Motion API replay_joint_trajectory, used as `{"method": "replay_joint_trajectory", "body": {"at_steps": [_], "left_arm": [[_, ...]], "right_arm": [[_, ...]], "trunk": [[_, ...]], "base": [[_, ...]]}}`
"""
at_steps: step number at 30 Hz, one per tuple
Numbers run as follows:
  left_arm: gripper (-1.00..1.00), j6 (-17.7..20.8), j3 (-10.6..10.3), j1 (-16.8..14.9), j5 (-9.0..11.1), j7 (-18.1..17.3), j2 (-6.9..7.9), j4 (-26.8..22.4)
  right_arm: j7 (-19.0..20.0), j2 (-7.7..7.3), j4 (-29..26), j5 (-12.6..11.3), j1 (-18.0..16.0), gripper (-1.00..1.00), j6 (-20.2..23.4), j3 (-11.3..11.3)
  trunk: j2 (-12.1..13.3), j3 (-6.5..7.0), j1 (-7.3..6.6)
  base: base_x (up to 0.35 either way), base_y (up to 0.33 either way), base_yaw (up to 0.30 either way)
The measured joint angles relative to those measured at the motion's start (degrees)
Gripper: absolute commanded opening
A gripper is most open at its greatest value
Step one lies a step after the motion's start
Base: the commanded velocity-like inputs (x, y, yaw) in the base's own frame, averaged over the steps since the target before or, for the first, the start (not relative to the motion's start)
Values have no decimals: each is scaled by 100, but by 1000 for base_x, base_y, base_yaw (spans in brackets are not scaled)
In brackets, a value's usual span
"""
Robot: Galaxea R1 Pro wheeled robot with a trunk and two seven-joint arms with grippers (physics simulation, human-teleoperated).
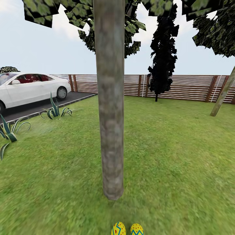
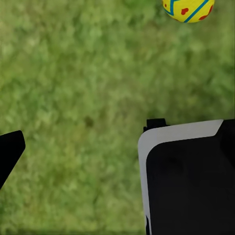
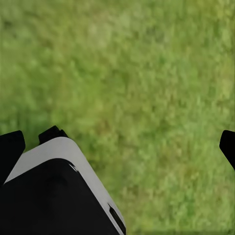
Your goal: Take the three Easter eggs out of the wicker basket on the lawn in the garden, then place them on the lawn next to a single tree (choose any tree) so that all three eggs are next to the same tree and none are left in the basket.
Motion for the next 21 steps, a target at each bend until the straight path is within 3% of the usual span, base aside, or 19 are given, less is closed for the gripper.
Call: {"method": "replay_joint_trajectory", "body": {"at_steps": [21], "left_arm": [[100,0,0,0,0,0,0,-2]], "right_arm": [[0,0,0,1,-1,100,0,0]], "trunk": [[0,0,0]], "base": [[0,0,0]]}}
